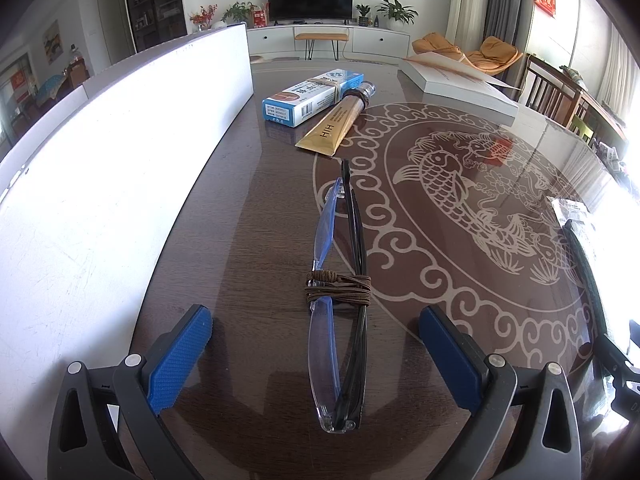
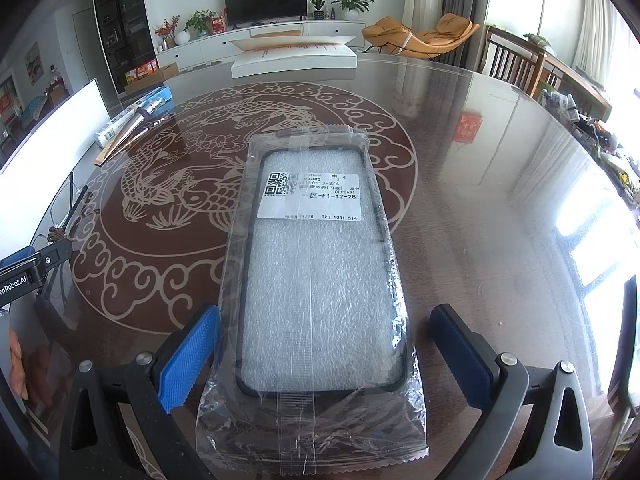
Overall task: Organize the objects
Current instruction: 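Lift the bagged phone case with the right tool while the left regrasps the glasses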
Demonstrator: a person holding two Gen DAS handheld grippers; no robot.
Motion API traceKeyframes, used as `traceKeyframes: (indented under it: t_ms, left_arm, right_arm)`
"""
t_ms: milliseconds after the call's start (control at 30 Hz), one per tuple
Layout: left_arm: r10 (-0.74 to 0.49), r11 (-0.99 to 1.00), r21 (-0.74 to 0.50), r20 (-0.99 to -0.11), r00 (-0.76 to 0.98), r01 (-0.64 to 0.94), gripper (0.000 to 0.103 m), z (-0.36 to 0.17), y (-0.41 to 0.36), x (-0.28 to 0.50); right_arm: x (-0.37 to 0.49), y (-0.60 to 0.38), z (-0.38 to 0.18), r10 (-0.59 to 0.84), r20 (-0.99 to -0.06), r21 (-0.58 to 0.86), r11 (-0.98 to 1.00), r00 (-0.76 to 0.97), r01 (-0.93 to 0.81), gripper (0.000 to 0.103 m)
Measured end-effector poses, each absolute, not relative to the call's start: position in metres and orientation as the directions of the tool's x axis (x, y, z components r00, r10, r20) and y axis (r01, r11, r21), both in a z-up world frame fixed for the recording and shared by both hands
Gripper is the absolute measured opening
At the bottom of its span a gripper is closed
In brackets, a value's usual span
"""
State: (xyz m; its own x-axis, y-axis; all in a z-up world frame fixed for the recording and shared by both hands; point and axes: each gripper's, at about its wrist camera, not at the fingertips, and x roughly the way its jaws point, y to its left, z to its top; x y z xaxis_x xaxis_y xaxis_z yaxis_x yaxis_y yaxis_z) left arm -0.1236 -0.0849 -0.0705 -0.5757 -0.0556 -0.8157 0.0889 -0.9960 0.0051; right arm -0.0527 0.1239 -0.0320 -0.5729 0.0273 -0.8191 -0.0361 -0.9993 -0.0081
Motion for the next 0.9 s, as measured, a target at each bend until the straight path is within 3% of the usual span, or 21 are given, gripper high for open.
traceKeyframes:
  t_ms: [167, 300, 467, 567, 600, 667, 700, 767, 900]
  left_arm:
    - [-0.055, -0.996, 0.005, -0.817, -0.574, 0.087, 0.103, -0.07, -0.085, -0.124]
    - [0.013, -1.0, -0.006, -0.861, -0.509, -0.016, 0.103, -0.068, -0.089, -0.13]
    - [0.004, -1.0, 0.005, -0.887, -0.462, -0.018, 0.103, -0.067, -0.09, -0.129]
    - [-0.003, -1.0, 0.009, -0.9, -0.436, -0.011, 0.102, -0.067, -0.087, -0.137]
    - [-0.003, -1.0, 0.011, -0.889, -0.458, -0.015, 0.095, -0.065, -0.085, -0.136]
    - [0.013, -0.998, 0.022, -0.863, -0.505, -0.062, 0.042, -0.058, -0.076, -0.132]
    - [0.016, -0.995, 0.035, -0.86, -0.51, -0.091, 0.025, -0.056, -0.07, -0.129]
    - [0.03, -0.991, 0.041, -0.855, -0.518, -0.125, 0.025, -0.055, -0.063, -0.123]
    - [0.115, -0.988, -0.035, -0.807, -0.579, -0.148, 0.025, -0.038, -0.069, -0.095]
  right_arm:
    - [-0.051, 0.126, -0.031, 0.009, -0.816, 0.01, -1.0, -0.578, -0.029, 0.103]
    - [-0.046, 0.136, -0.027, -0.095, -0.805, 0.111, -0.994, -0.586, 0.009, 0.103]
    - [-0.07, 0.155, -0.017, -0.214, -0.857, 0.259, -0.965, -0.468, -0.034, 0.103]
    - [-0.102, 0.148, -0.018, -0.182, -0.908, 0.212, -0.976, -0.378, -0.04, 0.103]
    - [-0.111, 0.14, -0.02, -0.165, -0.921, 0.181, -0.983, -0.352, -0.013, 0.103]
    - [-0.123, 0.121, -0.025, -0.097, -0.938, 0.081, -0.995, -0.332, 0.061, 0.103]
    - [-0.124, 0.113, -0.027, -0.059, -0.939, 0.03, -0.995, -0.339, 0.091, 0.09]
    - [-0.119, 0.106, -0.022, -0.041, -0.928, 0.005, -0.995, -0.37, 0.099, 0.075]
    - [-0.091, 0.106, -0.013, -0.076, -0.919, 0.052, -0.996, -0.387, 0.074, 0.075]
